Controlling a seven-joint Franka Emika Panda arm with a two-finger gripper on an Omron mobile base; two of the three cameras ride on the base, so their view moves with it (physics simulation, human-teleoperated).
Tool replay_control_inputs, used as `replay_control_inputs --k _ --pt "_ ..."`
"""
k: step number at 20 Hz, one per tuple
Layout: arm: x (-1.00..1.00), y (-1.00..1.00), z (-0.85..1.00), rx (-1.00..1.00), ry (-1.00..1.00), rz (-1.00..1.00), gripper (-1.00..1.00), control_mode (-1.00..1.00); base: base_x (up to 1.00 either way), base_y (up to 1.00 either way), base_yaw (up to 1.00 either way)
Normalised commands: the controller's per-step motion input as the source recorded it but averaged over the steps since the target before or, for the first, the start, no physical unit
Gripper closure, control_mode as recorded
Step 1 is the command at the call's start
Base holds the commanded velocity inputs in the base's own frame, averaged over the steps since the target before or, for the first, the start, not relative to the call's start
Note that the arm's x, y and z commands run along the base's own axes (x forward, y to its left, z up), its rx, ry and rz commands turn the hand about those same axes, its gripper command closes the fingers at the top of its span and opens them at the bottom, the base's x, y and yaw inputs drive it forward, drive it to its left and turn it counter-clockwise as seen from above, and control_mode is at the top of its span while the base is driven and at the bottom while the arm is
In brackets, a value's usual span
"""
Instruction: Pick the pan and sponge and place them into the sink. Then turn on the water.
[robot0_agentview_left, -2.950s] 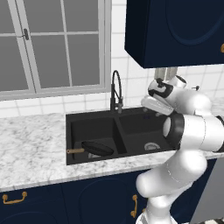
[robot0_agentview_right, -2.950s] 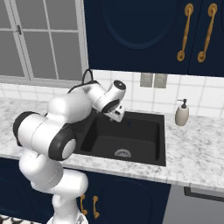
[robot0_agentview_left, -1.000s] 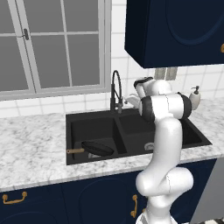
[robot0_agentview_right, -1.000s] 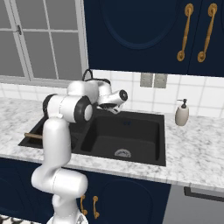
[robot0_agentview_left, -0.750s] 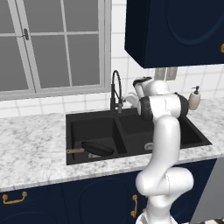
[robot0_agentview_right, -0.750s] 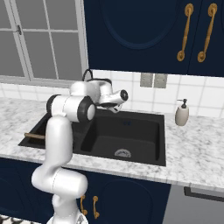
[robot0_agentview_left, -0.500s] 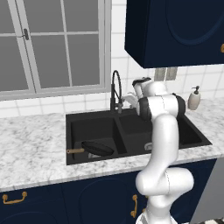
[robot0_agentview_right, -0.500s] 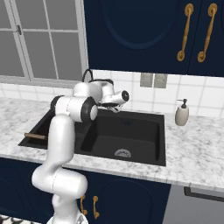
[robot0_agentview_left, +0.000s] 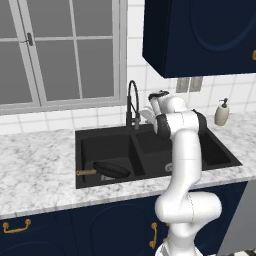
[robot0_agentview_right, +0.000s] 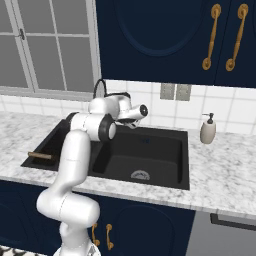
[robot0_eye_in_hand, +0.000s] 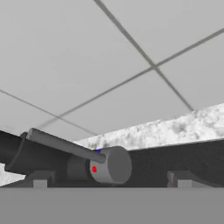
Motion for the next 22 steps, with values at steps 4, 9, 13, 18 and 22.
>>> replay_control_inputs --k 4,9,13,18,22 --pt "0.31 0.05 -0.17 0.00 0.00 0.00 -1.00 -1.00 0.00 0.00 0.00" --pt "0.29 0.02 -0.17 0.00 0.00 0.00 -1.00 -1.00 0.00 0.00 0.00" --pt "0.29 0.01 -0.13 0.00 0.00 0.00 1.00 -1.00 0.00 0.00 0.00" --pt "0.19 0.00 -0.10 0.04 0.01 -0.02 1.00 -1.00 0.00 0.00 0.00" --pt "0.22 -0.08 -0.19 0.10 0.17 -0.13 1.00 -1.00 0.00 0.00 0.00"
